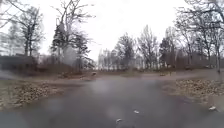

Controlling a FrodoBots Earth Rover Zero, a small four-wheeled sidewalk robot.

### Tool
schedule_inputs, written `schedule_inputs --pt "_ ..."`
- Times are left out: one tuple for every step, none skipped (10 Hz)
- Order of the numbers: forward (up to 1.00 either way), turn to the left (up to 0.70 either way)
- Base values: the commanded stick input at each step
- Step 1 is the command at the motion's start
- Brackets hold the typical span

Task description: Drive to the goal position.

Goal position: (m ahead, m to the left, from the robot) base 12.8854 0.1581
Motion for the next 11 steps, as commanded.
schedule_inputs --pt "1.00 0.00" --pt "1.00 0.00" --pt "1.00 0.00" --pt "1.00 0.00" --pt "1.00 0.00" --pt "1.00 0.00" --pt "1.00 0.00" --pt "1.00 0.00" --pt "1.00 0.00" --pt "1.00 0.00" --pt "1.00 0.00"
